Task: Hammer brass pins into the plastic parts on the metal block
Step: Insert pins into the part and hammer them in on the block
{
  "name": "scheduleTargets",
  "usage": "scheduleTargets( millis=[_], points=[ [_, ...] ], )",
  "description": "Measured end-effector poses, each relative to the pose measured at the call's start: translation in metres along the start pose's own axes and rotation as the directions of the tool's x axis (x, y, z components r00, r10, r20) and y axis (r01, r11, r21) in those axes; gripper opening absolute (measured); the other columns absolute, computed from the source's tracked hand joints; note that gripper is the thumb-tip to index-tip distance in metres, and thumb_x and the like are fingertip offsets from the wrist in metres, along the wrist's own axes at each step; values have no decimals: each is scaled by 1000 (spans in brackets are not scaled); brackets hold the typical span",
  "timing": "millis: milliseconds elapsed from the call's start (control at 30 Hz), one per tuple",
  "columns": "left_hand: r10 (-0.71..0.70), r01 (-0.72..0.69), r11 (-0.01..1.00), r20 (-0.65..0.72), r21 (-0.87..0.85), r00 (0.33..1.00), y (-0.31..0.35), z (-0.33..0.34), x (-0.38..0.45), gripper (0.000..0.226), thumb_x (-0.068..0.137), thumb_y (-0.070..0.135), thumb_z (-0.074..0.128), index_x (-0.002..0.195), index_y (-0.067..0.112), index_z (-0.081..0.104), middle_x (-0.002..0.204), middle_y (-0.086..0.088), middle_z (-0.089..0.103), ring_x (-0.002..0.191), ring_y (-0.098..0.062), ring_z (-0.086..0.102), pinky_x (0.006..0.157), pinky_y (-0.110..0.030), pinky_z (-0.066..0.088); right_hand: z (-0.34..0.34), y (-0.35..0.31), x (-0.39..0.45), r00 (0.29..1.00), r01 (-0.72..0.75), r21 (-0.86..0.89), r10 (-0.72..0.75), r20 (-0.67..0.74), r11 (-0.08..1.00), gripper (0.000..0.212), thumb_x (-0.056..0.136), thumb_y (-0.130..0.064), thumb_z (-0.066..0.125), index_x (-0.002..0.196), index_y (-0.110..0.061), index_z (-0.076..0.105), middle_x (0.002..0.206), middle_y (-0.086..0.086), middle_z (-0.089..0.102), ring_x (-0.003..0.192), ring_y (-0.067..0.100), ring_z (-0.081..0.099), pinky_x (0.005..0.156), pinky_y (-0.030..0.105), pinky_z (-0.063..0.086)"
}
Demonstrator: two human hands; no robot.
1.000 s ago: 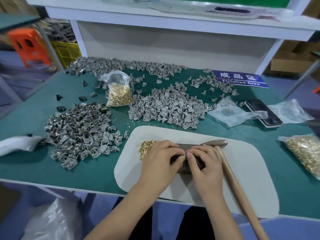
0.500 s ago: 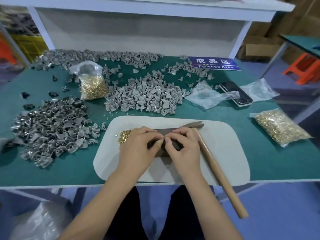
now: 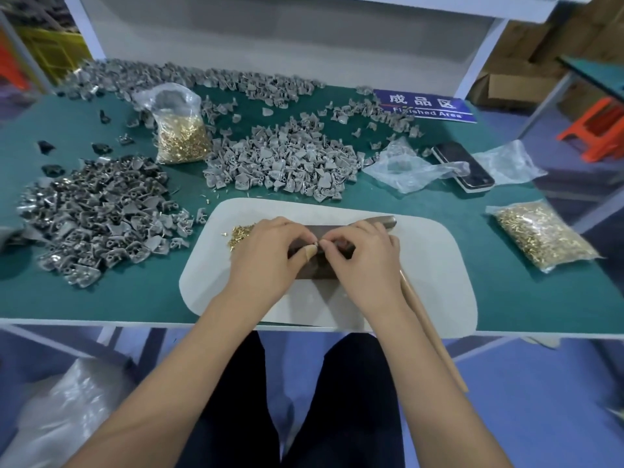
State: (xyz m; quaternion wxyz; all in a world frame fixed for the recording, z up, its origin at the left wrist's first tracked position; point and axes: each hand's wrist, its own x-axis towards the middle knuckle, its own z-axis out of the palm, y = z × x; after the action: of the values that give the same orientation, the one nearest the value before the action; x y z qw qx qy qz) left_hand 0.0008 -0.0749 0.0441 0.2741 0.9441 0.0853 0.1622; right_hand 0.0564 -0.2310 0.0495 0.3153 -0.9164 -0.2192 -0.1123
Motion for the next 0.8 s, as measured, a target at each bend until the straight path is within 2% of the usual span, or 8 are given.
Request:
scheduleTargets(
  millis=[133, 200, 267, 300, 367, 433, 633, 800],
  points=[
    [21, -21, 1000, -12, 1, 1000, 1, -3, 4, 8, 89, 41, 69, 96, 38, 69, 91, 18, 64, 92, -10, 54, 65, -25, 34, -5, -6, 9, 994, 61, -53, -56, 90, 997, 4, 89, -29, 72, 86, -31, 74, 82, -14, 54, 95, 20, 53, 87, 42, 39],
    [11, -11, 1000, -9, 19, 1000, 1, -4, 5, 9, 88, 39, 70, 97, 38, 70, 97, 18, 66, 99, -9, 54, 68, -27, 35, -7, -7, 14, 986, 100, -85, -87, 144, 991, 7, 89, -27, 70, 84, -30, 74, 81, -12, 53, 94, 22, 53, 85, 44, 41],
    [1, -1, 1000, -11, 23, 1000, 0, -2, 3, 9, 89, 37, 71, 98, 38, 70, 100, 18, 65, 103, -10, 53, 71, -28, 35, -6, -1, 16, 981, 102, -18, -98, 168, 995, 9, 88, -22, 71, 82, -27, 75, 78, -11, 55, 90, 22, 54, 83, 43, 43],
    [-3, 4, 1000, -16, 24, 1000, 0, -1, 1, 9, 89, 38, 70, 98, 39, 70, 99, 18, 63, 104, -9, 51, 72, -28, 35, -5, 3, 16, 983, 66, 81, -78, 164, 995, 9, 87, -19, 73, 80, -25, 75, 77, -10, 58, 87, 20, 55, 82, 40, 43],
    [-12, 12, 1000, -31, 22, 999, 0, 1, -2, 7, 91, 41, 68, 98, 41, 69, 97, 18, 61, 105, -8, 49, 73, -28, 36, -2, 7, 11, 991, -15, 285, -25, 135, 958, 11, 85, -12, 77, 78, -20, 77, 72, -7, 62, 81, 16, 55, 81, 24, 38],
    [-21, 21, 1000, -37, 8, 999, -1, 2, -3, 6, 91, 42, 67, 97, 43, 68, 95, 18, 58, 104, -6, 48, 72, -29, 37, 4, 9, 6, 996, -47, 356, 17, 89, 933, 13, 83, -9, 78, 75, -19, 76, 69, -2, 61, 79, 16, 53, 77, 11, 31],
    [-57, 56, 998, 36, 15, 998, 0, -4, 3, 7, 91, 44, 68, 98, 45, 68, 95, 15, 56, 107, -7, 47, 70, -30, 32, 11, 13, 5, 998, -39, 388, 18, 58, 921, 13, 83, -9, 78, 75, -20, 76, 68, 1, 61, 79, 17, 51, 76, 10, 32],
    [-67, 66, 998, 83, 9, 994, 4, -10, 6, 5, 92, 41, 68, 97, 44, 68, 95, 14, 55, 108, -10, 48, 71, -31, 32, 7, 11, 3, 998, -36, 364, 13, 63, 931, 11, 84, -12, 78, 79, -23, 78, 72, -9, 67, 82, 16, 54, 79, 10, 31]
  ],
)
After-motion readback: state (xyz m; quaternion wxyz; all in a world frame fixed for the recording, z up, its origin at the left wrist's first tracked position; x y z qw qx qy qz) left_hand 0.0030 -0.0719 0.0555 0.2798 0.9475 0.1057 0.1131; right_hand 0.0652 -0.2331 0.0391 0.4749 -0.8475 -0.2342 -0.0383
